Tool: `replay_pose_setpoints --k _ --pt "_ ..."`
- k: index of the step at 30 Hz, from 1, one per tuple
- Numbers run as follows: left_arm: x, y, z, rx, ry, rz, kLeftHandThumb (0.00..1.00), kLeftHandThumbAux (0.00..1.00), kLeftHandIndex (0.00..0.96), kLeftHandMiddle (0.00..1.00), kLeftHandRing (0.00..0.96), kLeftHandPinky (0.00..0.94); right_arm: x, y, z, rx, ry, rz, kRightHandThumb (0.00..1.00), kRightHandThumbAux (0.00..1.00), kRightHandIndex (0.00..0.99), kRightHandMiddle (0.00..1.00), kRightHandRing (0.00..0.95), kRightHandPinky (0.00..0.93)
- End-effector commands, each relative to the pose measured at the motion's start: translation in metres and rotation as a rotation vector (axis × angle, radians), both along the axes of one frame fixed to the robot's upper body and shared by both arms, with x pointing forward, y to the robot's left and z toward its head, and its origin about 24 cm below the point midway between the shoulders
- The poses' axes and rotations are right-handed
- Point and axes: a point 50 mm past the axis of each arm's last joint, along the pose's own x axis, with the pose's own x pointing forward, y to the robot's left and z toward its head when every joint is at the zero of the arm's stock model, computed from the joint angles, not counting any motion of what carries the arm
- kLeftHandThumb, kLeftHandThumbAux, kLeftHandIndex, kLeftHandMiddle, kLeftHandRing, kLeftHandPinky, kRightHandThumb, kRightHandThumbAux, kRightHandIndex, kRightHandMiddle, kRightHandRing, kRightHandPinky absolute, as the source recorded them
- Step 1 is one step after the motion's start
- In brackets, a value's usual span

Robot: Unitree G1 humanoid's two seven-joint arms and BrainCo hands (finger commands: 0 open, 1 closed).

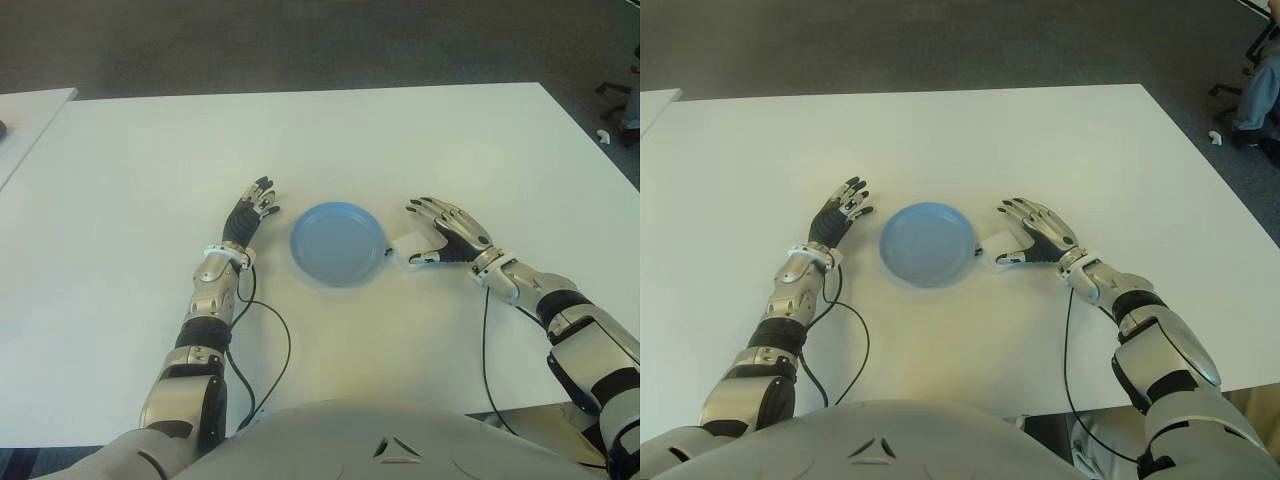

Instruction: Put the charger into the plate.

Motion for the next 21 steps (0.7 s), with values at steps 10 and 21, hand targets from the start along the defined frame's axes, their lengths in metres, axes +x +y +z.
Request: replay_pose_setpoints --k 10,21 --pt "-0.0101 0.003 -0.0132 0.008 0.071 -0.006 0.0 0.504 0.019 0.062 0.033 0.002 -0.015 0.0008 -0.0265 -0.12 0.09 -0.001 0.316 0.278 0.0 0.0 0.0 0.0" --pt "-0.0097 0.0026 -0.013 0.019 0.072 -0.013 0.0 0.502 0.024 0.051 0.025 0.001 -0.0116 0.0004 -0.0241 -0.073 0.108 -0.042 0.286 0.278 0.0 0.0 0.0 0.0"
